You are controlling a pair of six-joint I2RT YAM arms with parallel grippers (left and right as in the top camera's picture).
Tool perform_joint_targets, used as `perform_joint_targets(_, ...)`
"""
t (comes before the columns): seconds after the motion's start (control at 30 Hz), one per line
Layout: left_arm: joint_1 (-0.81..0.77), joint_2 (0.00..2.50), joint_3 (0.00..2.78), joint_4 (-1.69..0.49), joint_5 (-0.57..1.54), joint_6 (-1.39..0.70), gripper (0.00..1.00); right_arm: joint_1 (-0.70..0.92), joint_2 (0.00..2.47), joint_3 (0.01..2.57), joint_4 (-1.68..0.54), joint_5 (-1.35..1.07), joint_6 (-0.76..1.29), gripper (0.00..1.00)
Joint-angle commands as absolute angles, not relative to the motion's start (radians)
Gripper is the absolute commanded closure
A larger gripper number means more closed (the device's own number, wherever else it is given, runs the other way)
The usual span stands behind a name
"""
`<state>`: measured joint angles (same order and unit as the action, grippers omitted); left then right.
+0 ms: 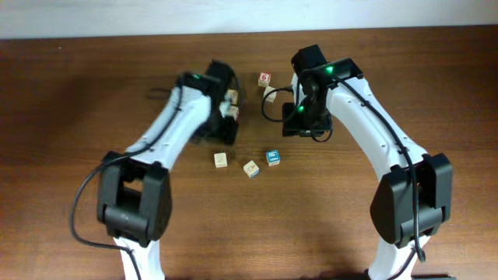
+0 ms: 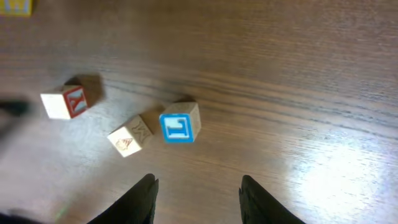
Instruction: Rotate 3 blocks
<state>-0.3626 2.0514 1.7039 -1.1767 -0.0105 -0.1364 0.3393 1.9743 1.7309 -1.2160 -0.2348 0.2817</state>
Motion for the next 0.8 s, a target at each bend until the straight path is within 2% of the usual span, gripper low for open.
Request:
perform_joint_targets(0.0,-0.202,2.042,1.959,-1.272,-0.057,-0.142,0.18,0.446,1.992,1.728,-1.188,-0.212,0.196,0.56)
perform_joint_targets(0.07,-0.08,2.042,2.017,-1.274,-0.021,-0.142,0.09,0.546,2.028,1.709,-1.147,-0.179,0.073,0.56)
perform_joint_targets(0.13,-0.01,2.042,2.017,-1.278,-0.003,-0.142,0.07,0.634,2.085,1.709,-1.132,-0.083,0.059,0.56)
perform_joint_targets(0.3,0.003,2.042,2.017,-1.3,0.004,-0.142,0.05,0.676,2.23,1.709,-1.116,-0.041,0.06,0.55)
perform_joint_targets(0.37,0.003,2.042,2.017,-1.3,0.004,-0.142,0.05,0.676,2.231,1.709,-1.103,-0.044,0.066,0.6)
perform_joint_targets(0.43,0.003,2.042,2.017,-1.3,0.004,-0.142,0.04,0.675,2.23,1.711,-1.1,-0.044,0.112,0.69)
perform_joint_targets(0.5,0.003,2.042,2.017,-1.3,0.004,-0.142,0.04,0.674,2.23,1.737,-1.08,-0.048,0.233,0.79)
perform_joint_targets(0.53,0.003,2.042,2.017,-1.3,0.004,-0.142,0.04,0.674,2.23,1.744,-1.052,-0.056,0.319,0.81)
perform_joint_targets(0.57,0.003,2.042,2.016,-1.303,0.004,-0.142,0.04,0.674,2.23,1.744,-1.01,-0.056,0.395,0.81)
perform_joint_targets(0.77,0.003,2.042,2.016,-1.303,0.004,-0.142,0.04,0.674,2.23,1.742,-0.912,-0.094,0.474,0.81)
